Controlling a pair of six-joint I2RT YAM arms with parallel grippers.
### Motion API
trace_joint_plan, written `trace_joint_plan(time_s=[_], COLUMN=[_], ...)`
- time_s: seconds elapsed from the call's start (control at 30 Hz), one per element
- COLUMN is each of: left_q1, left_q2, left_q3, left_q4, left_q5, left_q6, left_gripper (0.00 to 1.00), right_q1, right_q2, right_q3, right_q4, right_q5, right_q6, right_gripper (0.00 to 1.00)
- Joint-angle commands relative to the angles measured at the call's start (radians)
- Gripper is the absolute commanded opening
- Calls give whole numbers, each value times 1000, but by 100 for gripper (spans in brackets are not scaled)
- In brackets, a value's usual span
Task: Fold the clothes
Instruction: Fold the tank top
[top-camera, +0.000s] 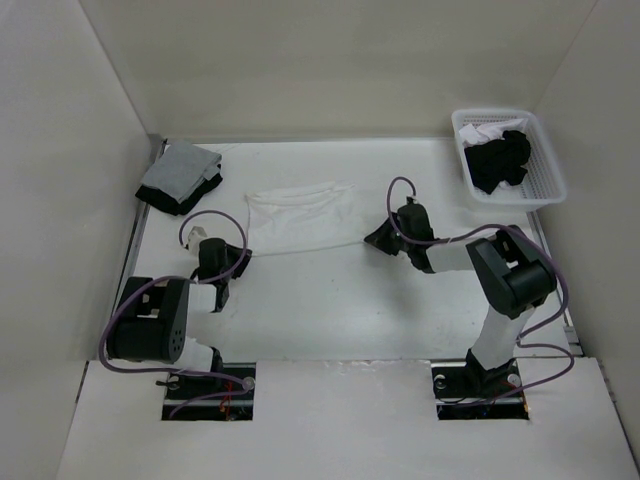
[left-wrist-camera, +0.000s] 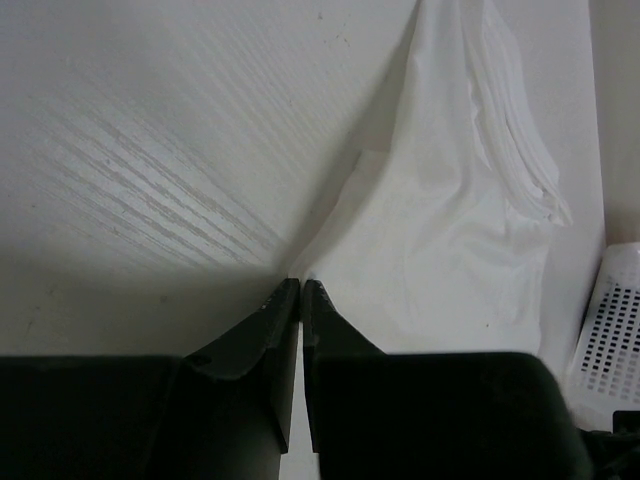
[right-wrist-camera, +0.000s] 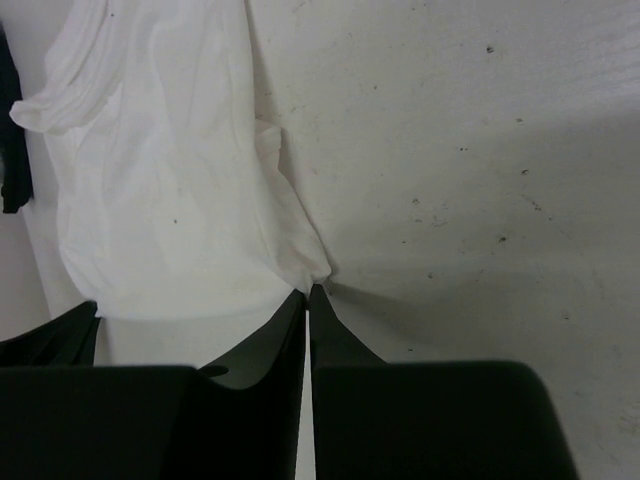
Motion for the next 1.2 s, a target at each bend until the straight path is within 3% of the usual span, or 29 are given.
trace_joint_plan(time_s=[0.0,0.13,0.27,0.47,0.63,0.77,0.9,1.03,1.17], left_q1=[-4,-9,-33,-82,-127,-159,-176,-139,-85], left_q2=[-76,-246,-517,-955,-1107,-1084,-972,-787,-442], left_q3=[-14,-6,19,149,279,305,272,223,247], left_q4=[-9,-94,-280,-651,-837,-857,-790,-641,-397], left_q5=[23,29,29,15,5,6,0,-14,-12], left_q6=[-3,3,10,34,45,36,34,45,57], left_gripper=[3,2,2,2,2,3,3,4,4], right_q1=[13,22,54,183,340,394,317,156,3], right_q2=[-13,-129,-367,-874,-1152,-1165,-1072,-863,-558], right_q3=[14,-57,-149,-191,-73,-23,-55,-86,-5], right_q4=[98,136,78,-268,-580,-635,-562,-392,-240], right_q5=[59,85,123,255,413,447,372,196,42], right_q6=[16,7,-26,-114,-159,-187,-190,-176,-171], right_gripper=[4,1,1,1,2,3,3,3,4])
